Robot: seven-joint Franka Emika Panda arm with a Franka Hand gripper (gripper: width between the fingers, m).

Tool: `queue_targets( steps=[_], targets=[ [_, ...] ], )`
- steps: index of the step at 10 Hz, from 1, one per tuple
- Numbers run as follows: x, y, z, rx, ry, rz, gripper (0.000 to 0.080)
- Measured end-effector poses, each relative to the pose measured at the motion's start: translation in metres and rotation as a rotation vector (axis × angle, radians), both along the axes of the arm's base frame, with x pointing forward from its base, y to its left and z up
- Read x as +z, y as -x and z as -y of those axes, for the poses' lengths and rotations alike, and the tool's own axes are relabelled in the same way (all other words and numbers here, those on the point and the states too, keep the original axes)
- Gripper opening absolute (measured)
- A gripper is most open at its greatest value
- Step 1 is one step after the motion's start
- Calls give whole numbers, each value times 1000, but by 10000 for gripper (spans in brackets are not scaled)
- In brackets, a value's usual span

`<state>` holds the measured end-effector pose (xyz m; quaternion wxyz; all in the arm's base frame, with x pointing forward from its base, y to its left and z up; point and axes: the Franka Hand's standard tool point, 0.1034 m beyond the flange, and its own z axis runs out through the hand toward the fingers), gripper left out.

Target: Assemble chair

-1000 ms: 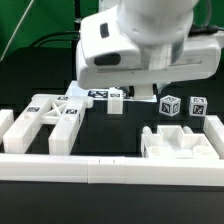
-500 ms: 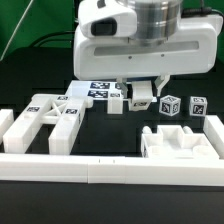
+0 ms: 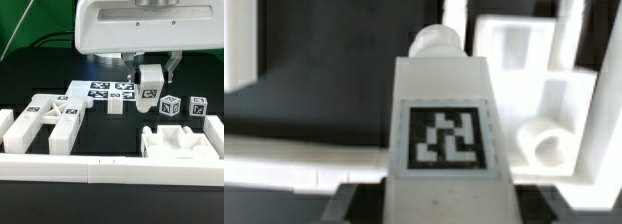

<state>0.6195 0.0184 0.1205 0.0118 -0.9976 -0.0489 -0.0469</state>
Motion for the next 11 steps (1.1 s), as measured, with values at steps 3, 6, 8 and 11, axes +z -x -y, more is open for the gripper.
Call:
queue_targets(
  steps=[3,6,8,11],
  targets=[
    [-3,-4,3,-4,10,178,287],
    [8,-29,-28,0,-6,218,287],
    [2,-39,-54,1,-18,235,287],
    [2,-39,-52,7,-18,249,287]
  ],
)
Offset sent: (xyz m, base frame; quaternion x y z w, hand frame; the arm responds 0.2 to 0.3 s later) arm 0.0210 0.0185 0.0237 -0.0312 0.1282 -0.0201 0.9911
